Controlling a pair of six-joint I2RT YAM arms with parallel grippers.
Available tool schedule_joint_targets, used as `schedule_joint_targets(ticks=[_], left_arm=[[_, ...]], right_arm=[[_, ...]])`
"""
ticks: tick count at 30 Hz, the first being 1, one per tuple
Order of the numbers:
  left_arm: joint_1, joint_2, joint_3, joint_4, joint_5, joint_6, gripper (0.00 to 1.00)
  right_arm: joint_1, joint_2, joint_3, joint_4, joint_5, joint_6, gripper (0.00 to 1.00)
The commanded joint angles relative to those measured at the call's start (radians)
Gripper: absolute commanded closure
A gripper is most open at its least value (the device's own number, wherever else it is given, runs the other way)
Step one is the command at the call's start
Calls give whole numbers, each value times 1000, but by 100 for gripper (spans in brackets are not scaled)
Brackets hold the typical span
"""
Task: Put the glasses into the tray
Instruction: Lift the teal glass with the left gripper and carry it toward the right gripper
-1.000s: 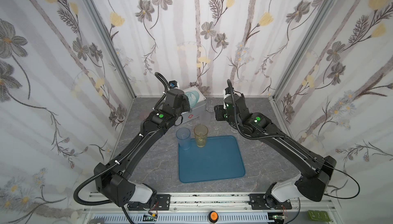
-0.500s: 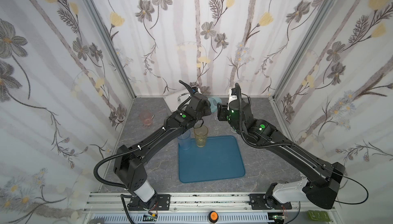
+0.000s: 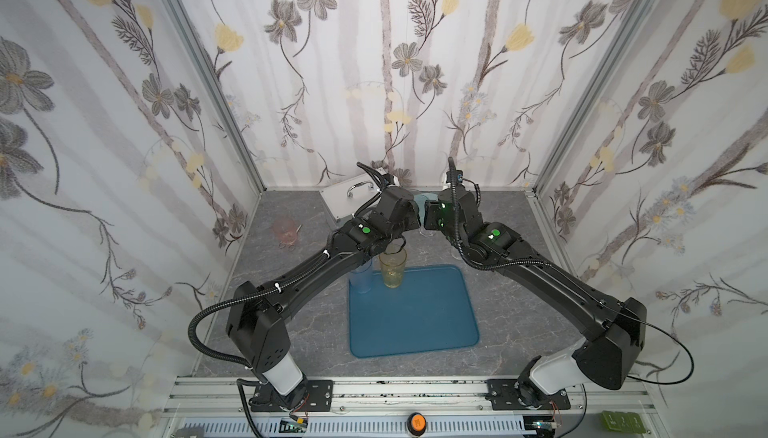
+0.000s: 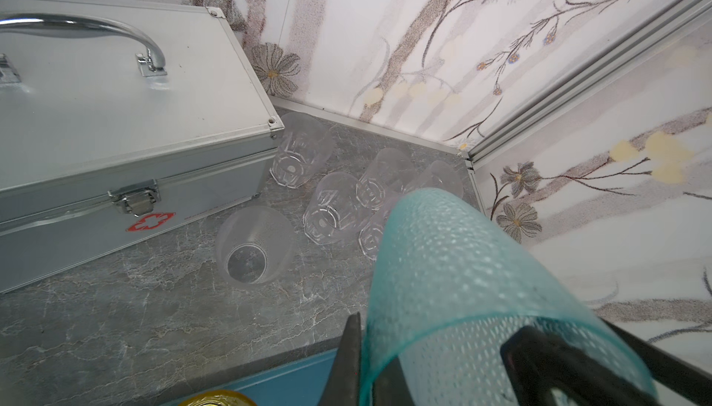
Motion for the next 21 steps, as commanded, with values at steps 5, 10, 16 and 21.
schedule_joint_targets(ticks=[5, 10, 16, 21], left_arm=[[-6, 4, 1, 49, 17, -25, 100], [-22, 7, 5, 55, 30, -51, 100], [-26, 5, 1, 61, 64, -72, 96], [-29, -9, 3, 64, 111, -85, 82]], right_arm=[[-2, 30, 34, -24, 63, -12, 58], [-10, 83, 83, -85, 132, -18, 71], [-19, 104, 93, -109, 139, -12, 90], [-28, 105, 92, -131, 137, -11, 98]])
